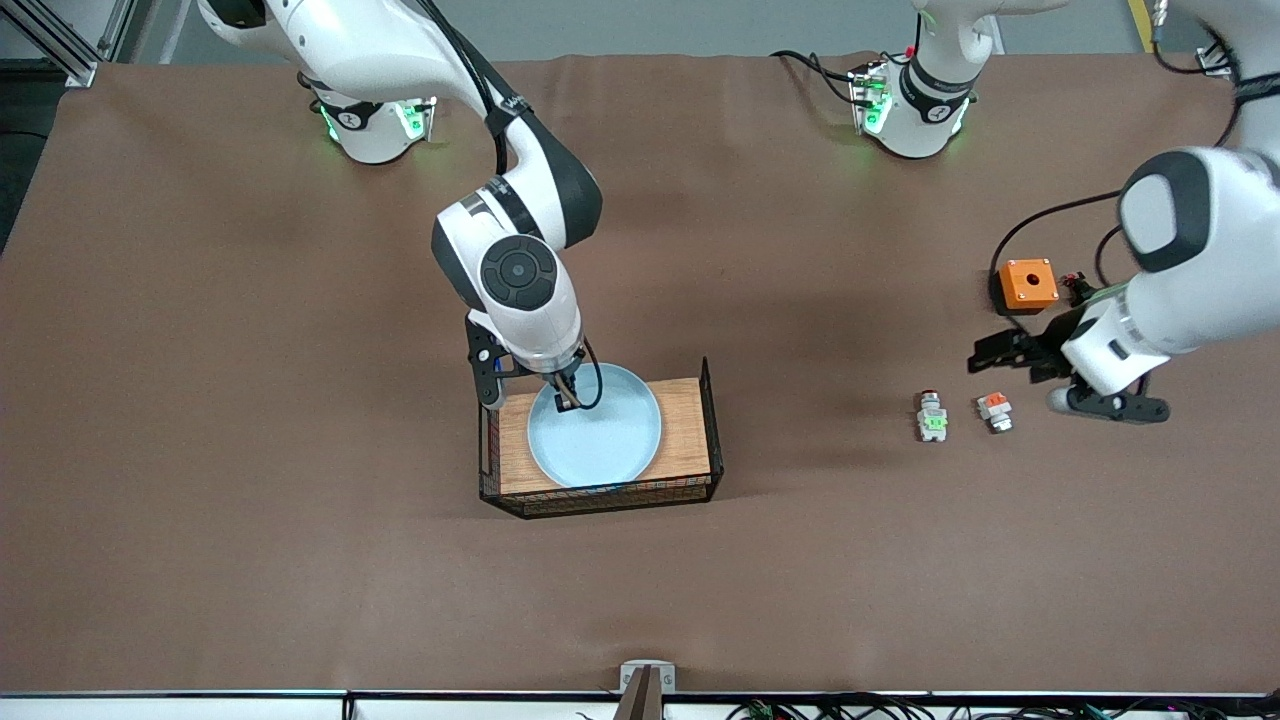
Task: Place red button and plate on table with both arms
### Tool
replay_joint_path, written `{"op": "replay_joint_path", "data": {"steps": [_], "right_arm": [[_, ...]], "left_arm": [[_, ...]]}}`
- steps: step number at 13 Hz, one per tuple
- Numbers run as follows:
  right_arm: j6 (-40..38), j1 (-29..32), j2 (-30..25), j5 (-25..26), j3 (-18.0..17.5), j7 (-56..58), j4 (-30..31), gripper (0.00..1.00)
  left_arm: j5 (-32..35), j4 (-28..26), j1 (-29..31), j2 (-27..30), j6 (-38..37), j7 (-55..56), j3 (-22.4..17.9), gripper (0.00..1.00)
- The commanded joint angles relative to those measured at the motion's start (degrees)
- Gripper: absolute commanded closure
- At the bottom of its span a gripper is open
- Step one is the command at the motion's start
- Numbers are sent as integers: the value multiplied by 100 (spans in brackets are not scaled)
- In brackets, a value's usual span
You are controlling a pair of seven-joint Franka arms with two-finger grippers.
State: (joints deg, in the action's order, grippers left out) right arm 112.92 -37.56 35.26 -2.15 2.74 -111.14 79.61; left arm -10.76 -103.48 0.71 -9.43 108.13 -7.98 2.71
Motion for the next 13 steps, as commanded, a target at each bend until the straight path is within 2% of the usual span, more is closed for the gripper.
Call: {"op": "replay_joint_path", "data": {"steps": [1, 3, 4, 5, 9, 13], "right_arm": [[-42, -49, 95, 83, 34, -13, -156, 72], [-42, -49, 95, 83, 34, 4, -147, 80], [-51, -49, 95, 83, 34, 39, -147, 81], [-51, -49, 95, 83, 34, 39, -147, 85], [-60, -49, 95, 83, 34, 66, -139, 96], [-60, -49, 95, 74, 34, 66, -139, 100]], "left_arm": [[486, 1064, -1, -59, -1264, 350, 28, 0], [495, 1601, -1, -50, -1837, 359, 37, 0], [504, 1812, -1, 2, -2066, 350, 46, 0], [522, 1893, -1, 124, -2146, 333, 46, 0], [733, 1902, -36, 617, -2375, 306, 81, 0], [733, 1893, -36, 881, -2762, 359, 212, 0]]}}
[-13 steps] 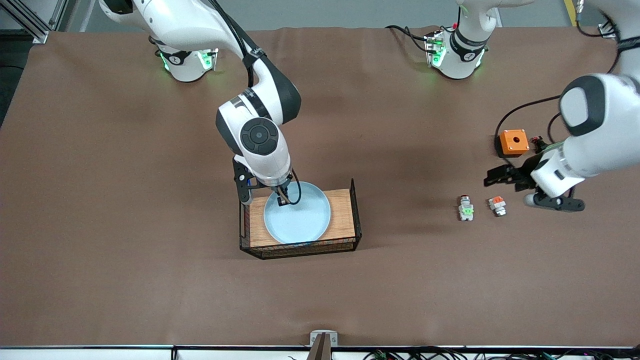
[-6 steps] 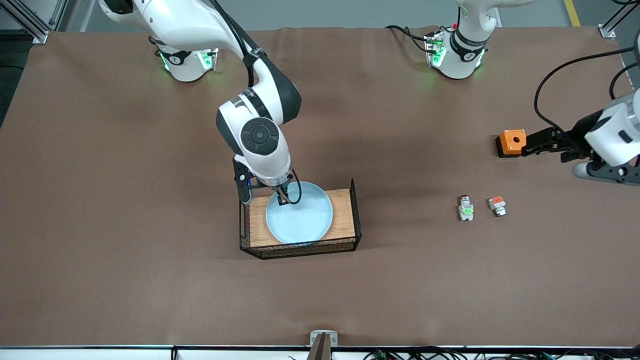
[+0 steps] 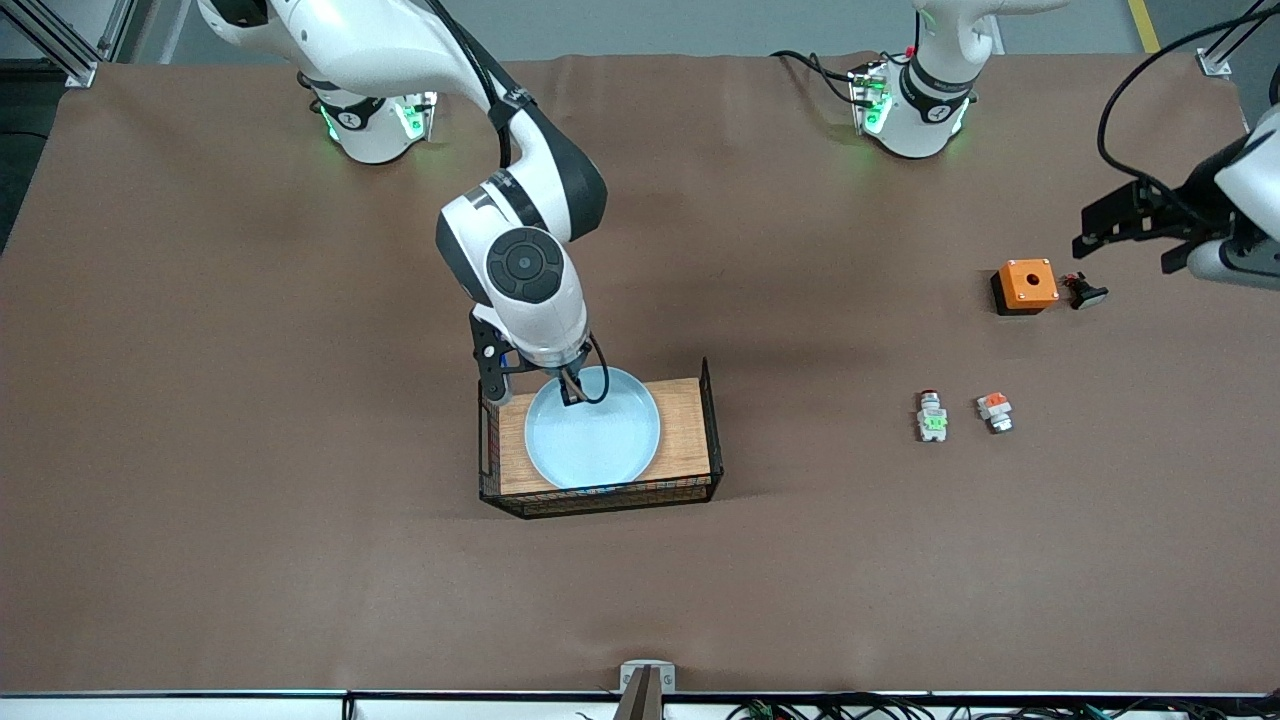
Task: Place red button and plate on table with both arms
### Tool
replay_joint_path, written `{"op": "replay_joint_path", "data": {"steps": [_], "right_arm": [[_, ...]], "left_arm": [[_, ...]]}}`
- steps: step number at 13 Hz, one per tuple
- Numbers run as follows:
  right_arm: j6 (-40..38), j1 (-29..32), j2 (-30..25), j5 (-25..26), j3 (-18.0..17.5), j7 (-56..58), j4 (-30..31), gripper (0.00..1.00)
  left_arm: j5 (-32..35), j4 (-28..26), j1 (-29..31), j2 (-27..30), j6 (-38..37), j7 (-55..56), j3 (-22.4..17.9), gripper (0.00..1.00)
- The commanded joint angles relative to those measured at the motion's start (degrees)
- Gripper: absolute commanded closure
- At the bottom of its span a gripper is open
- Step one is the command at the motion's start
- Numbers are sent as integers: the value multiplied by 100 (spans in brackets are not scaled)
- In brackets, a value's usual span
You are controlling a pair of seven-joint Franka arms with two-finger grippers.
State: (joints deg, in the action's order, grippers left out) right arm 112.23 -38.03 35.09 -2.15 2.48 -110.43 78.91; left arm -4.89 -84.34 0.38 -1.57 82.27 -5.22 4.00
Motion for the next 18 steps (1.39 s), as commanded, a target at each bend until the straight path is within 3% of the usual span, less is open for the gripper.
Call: {"op": "replay_joint_path", "data": {"steps": [1, 6, 10, 12, 18], "right_arm": [[9, -2, 113, 74, 60, -5, -69, 100], [-44, -2, 25, 13, 42, -5, -78, 100], [-263, -2, -28, -5, 33, -5, -104, 100], [-290, -2, -72, -22, 33, -5, -104, 100], [-456, 33, -230, -198, 24, 4, -130, 100]], "left_arm": [[147, -30, -3, 200, -219, 91, 110, 0], [594, -126, -257, 316, -211, 407, 93, 0], [551, -144, -345, 351, -149, 408, 31, 0], [533, -144, -564, 359, -141, 390, -249, 0], [612, -443, -574, 649, 175, 407, -250, 0]]}}
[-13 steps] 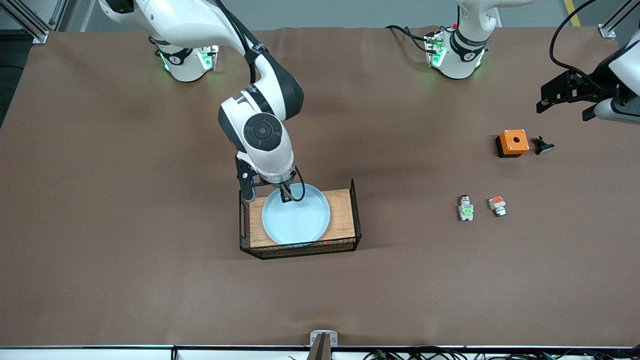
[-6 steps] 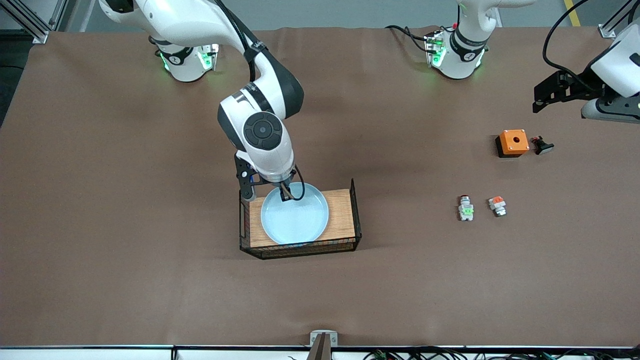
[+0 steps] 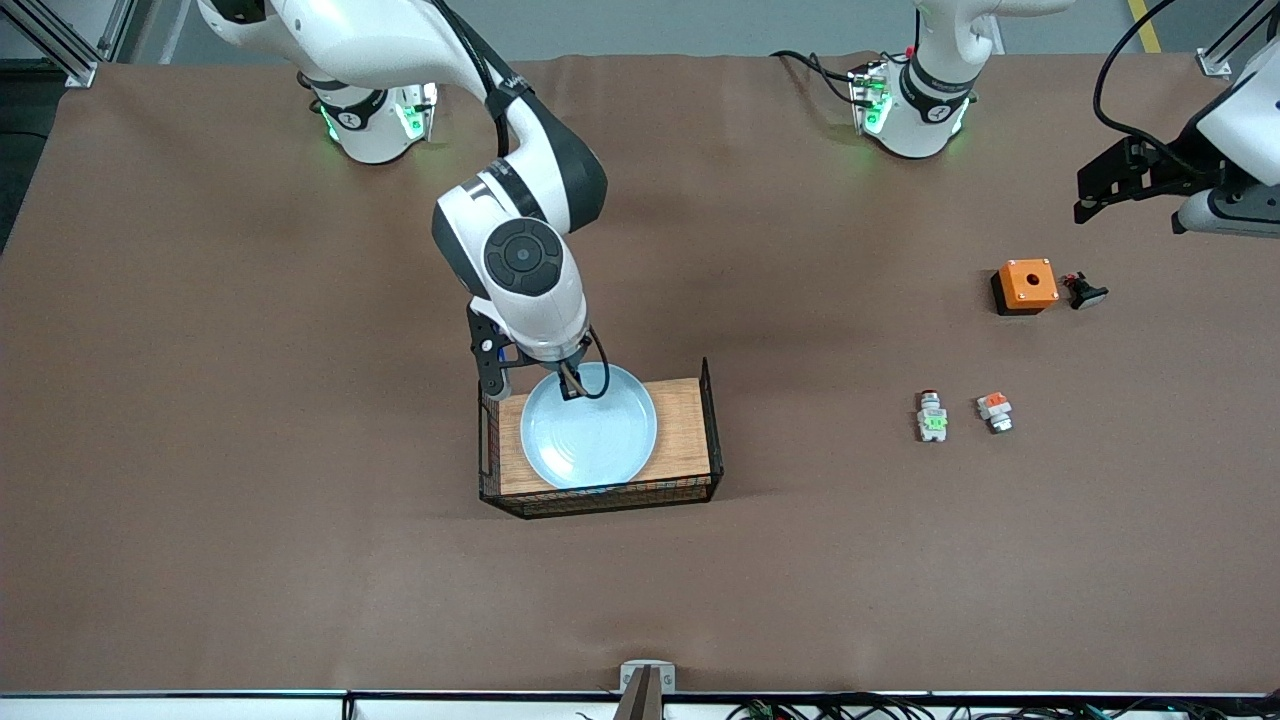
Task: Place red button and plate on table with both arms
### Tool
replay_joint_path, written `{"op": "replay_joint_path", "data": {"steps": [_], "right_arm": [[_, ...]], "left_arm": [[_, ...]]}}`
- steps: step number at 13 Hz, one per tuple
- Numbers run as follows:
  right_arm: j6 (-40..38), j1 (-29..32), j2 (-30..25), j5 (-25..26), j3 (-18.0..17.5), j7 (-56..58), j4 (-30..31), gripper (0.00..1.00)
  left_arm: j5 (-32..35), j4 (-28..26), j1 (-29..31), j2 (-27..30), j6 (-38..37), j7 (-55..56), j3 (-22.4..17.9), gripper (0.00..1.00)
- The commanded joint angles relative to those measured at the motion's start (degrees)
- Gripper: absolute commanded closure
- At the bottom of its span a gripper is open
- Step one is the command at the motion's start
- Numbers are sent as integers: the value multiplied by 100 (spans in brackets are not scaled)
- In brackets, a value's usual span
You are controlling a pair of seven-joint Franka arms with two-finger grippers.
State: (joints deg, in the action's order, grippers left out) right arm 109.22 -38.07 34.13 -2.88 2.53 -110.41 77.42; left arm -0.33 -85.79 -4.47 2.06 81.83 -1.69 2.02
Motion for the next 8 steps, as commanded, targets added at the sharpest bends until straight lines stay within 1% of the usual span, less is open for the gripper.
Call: {"op": "replay_joint_path", "data": {"steps": [1, 4, 8], "right_arm": [[-208, 46, -152, -160, 20, 2, -16, 100], [-454, 55, -187, -274, 20, 11, -200, 100], [-656, 63, -337, -292, -7, 20, -201, 100]], "left_arm": [[156, -316, -89, 286, 246, 73, -53, 0], [252, -325, -98, 286, 316, 326, -27, 0], [297, -360, -106, 286, 334, 424, -9, 0]]}}
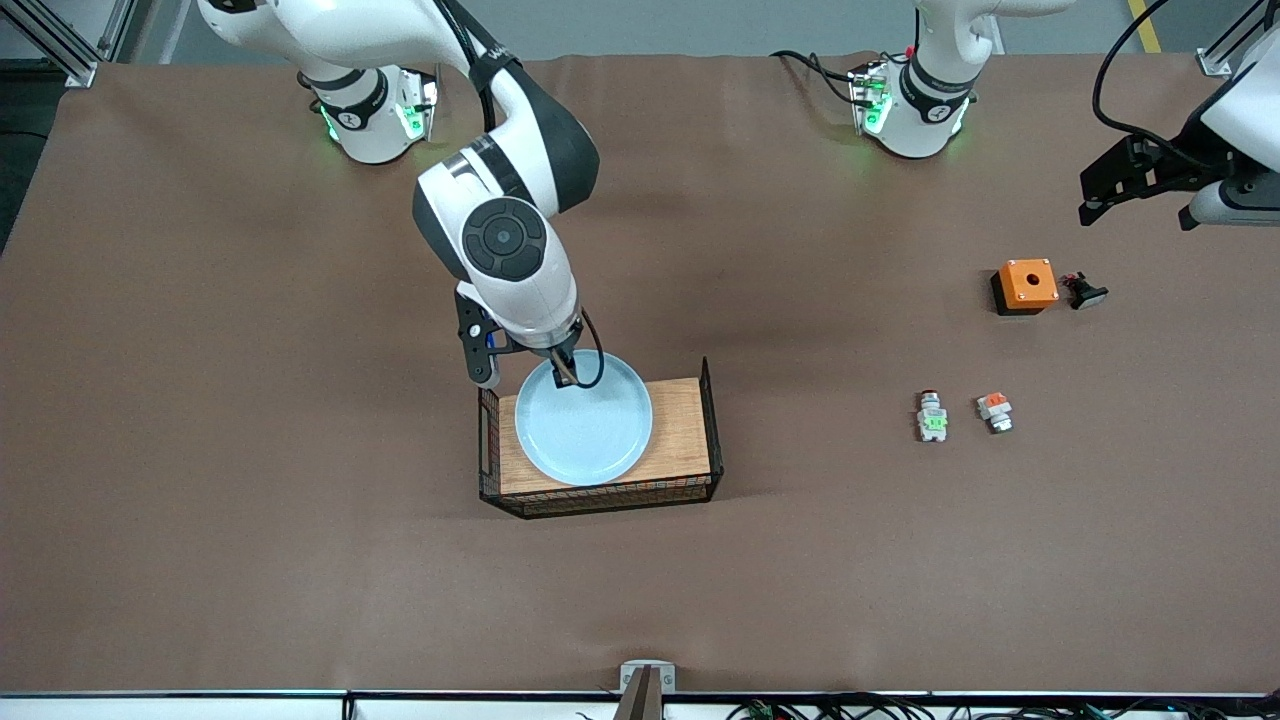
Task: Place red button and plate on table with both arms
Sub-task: 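Grip the blue plate rim with the right gripper and lift it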
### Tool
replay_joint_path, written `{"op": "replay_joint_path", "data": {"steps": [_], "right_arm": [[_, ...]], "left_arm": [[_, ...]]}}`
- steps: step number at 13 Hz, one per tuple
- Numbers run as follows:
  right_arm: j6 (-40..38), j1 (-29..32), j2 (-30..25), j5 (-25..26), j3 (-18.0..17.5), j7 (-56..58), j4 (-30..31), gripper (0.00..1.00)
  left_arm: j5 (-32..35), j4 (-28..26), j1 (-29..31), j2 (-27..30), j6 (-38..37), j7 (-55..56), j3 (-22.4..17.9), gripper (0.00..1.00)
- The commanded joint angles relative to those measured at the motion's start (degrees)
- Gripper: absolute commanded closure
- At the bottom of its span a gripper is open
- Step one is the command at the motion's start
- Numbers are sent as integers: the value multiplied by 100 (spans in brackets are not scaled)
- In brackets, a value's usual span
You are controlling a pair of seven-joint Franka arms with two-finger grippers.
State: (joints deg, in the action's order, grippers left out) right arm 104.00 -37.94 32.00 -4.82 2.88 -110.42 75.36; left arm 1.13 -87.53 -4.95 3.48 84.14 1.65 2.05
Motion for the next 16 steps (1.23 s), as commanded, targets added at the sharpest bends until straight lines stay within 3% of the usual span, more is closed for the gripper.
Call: {"op": "replay_joint_path", "data": {"steps": [1, 10, 16], "right_arm": [[-143, 50, -132, -98, -42, 11, 5, 100], [-538, 59, -439, -361, -51, 99, -39, 100], [-1381, 59, -887, -651, -34, 529, -39, 100]], "left_arm": [[151, -212, -59, 153, 120, 90, -2, 0], [142, -256, -76, 171, 129, 99, -2, 0], [142, -256, -76, 162, 129, 99, -11, 0]]}}
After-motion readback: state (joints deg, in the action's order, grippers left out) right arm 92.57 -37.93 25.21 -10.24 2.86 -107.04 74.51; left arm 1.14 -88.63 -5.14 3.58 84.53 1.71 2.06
